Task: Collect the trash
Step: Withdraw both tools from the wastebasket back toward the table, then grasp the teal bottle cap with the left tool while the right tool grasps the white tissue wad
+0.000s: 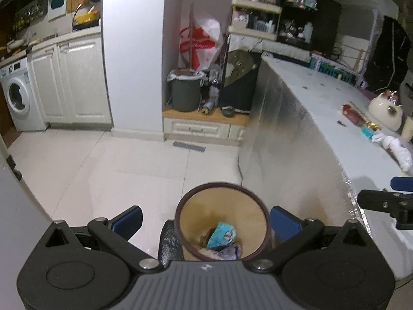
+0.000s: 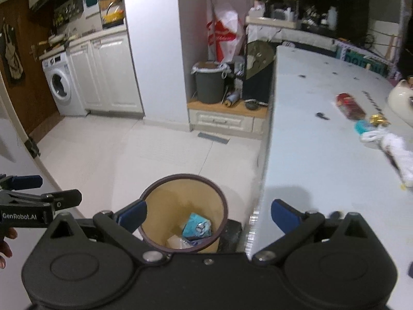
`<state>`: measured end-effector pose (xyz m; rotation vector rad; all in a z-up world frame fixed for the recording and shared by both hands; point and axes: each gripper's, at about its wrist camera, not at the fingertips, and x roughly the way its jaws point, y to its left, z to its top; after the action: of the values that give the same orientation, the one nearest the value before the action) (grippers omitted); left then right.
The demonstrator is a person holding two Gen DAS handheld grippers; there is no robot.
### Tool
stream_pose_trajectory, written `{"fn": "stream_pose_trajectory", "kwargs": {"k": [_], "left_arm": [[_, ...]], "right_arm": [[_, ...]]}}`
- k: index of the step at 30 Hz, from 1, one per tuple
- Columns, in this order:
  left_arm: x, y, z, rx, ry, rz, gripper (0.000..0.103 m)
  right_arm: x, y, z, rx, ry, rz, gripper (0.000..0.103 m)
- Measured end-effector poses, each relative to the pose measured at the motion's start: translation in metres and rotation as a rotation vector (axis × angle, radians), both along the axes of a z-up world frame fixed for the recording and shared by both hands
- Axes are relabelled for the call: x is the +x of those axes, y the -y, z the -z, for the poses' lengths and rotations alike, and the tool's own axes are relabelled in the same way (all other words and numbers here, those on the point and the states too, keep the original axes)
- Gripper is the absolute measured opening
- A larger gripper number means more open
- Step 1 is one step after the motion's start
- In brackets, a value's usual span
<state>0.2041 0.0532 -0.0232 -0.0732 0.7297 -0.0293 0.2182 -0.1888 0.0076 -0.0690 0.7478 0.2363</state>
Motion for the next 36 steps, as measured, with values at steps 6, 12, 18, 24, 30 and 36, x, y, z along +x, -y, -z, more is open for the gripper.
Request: {"fn": "stream_pose_trajectory", "kwargs": {"k": [6, 12, 18, 24, 30, 36], "left_arm": [[-0.001, 0.028, -0.014, -0.007, 0.052, 0.017, 0.103], [0.002, 0.068, -0.024, -0.003, 0.091, 0.073, 0.103], [0.01, 0.114, -0.029, 0.003, 0.12, 0.14, 0.103], [0.021, 0.165, -0.029, -0.011, 0.142, 0.209, 0.103], [0.033, 0.213, -0.027, -0.033, 0.154, 0.277, 0.103], [0.043, 0.246, -0.024, -0.046, 0.166, 0.315, 0.103]], "right_arm": [[-0.017, 0.044, -0.015, 0.02, 0.057, 0.048, 0.103], [-0.032, 0.1, -0.026, 0.039, 0.117, 0.115, 0.103], [-0.042, 0.16, -0.03, 0.068, 0.173, 0.206, 0.103], [-0.047, 0.217, -0.025, 0.047, 0.235, 0.29, 0.103], [-0.041, 0.255, -0.013, 0.002, 0.277, 0.365, 0.103], [-0.009, 0.288, -0.001, 0.001, 0.29, 0.332, 0.103]]}}
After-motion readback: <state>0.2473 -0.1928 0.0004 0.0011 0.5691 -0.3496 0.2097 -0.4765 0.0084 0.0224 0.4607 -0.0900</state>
